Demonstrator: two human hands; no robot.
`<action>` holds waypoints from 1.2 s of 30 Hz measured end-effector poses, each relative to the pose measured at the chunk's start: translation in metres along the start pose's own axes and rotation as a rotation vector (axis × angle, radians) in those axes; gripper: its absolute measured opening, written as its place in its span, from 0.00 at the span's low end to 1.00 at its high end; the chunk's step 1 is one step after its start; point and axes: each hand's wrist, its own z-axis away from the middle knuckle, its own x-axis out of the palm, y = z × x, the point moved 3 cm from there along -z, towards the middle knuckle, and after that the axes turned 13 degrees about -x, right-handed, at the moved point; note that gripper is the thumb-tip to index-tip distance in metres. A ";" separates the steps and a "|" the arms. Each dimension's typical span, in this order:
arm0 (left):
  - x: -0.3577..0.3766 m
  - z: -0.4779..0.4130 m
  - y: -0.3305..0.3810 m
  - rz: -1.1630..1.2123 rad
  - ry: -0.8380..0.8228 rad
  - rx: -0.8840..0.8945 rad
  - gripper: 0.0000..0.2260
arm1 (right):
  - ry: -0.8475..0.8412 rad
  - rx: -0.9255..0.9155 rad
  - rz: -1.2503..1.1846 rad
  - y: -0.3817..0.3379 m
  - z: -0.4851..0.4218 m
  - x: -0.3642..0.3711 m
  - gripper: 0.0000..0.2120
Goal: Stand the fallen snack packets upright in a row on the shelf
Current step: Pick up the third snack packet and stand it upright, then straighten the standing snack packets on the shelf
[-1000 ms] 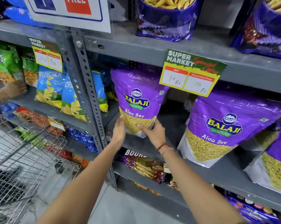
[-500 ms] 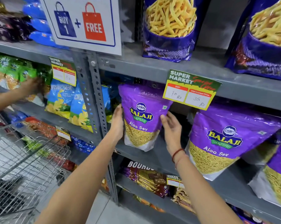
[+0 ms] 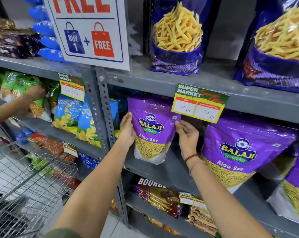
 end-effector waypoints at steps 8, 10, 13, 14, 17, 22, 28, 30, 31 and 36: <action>-0.013 0.058 -0.054 -0.246 0.342 0.500 0.13 | 0.091 0.001 0.156 -0.010 0.087 -0.067 0.06; 0.000 0.084 -0.094 -0.504 0.231 0.663 0.09 | 0.262 -0.063 0.283 -0.014 0.114 -0.102 0.07; 0.030 0.100 -0.144 -0.734 -0.067 0.571 0.12 | 0.539 -0.104 0.432 -0.019 0.129 -0.156 0.21; 0.043 0.101 -0.158 -0.789 -0.167 0.490 0.17 | 0.577 -0.065 0.475 -0.019 0.128 -0.175 0.28; 0.068 0.093 -0.187 -0.953 -0.360 0.211 0.34 | 0.469 0.101 0.522 -0.010 0.117 -0.210 0.45; 0.087 0.087 -0.205 -0.970 -0.463 0.084 0.30 | 0.200 0.150 0.404 0.007 0.103 -0.217 0.35; 0.077 0.074 -0.201 -0.901 -0.455 0.121 0.22 | 0.111 0.155 0.371 0.015 0.094 -0.209 0.31; 0.076 0.074 -0.200 -0.928 -0.476 0.127 0.23 | 0.070 0.156 0.366 0.015 0.094 -0.208 0.31; 0.077 0.074 -0.202 -0.935 -0.481 0.119 0.24 | 0.065 0.157 0.364 0.014 0.095 -0.211 0.32; 0.058 0.109 -0.215 -0.881 -0.132 0.456 0.19 | 0.323 0.047 0.507 -0.016 0.112 -0.254 0.28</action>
